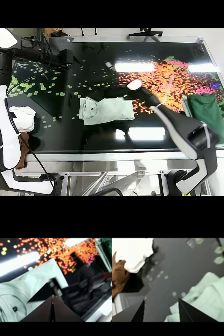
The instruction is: Fold the shirts.
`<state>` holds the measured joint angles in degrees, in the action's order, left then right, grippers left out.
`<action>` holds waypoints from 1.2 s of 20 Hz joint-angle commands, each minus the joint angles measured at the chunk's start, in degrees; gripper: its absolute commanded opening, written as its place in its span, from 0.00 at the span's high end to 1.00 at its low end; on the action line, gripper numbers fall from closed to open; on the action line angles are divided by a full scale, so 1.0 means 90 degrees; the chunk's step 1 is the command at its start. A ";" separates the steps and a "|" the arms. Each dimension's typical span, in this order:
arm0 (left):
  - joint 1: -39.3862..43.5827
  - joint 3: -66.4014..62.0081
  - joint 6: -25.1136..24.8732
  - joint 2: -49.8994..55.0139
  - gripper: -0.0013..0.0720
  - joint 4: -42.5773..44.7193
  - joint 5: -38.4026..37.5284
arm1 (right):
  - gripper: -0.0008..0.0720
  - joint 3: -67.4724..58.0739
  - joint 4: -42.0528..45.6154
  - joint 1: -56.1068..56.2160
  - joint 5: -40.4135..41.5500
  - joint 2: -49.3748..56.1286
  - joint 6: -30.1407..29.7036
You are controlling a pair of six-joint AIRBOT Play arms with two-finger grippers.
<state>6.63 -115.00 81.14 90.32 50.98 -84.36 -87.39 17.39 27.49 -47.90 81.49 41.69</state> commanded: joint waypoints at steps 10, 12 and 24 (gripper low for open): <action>-0.0053 0.0005 -0.0027 -0.0015 0.96 -0.0005 -0.0185 | 0.09 0.0940 0.2832 -0.3308 -0.2535 -0.0406 0.2395; -0.0053 0.0002 -0.0024 -0.0015 0.96 -0.0002 -0.0180 | 0.09 0.1061 0.2824 -0.3220 -0.2538 -0.0056 0.2395; -0.0053 0.0005 -0.0012 -0.0015 0.96 -0.0002 -0.0180 | 0.38 0.1056 0.1409 -0.2251 -0.2089 0.1005 0.1736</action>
<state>6.20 -114.98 80.95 90.19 50.96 -85.97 -77.93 32.56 5.15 -67.88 89.84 58.67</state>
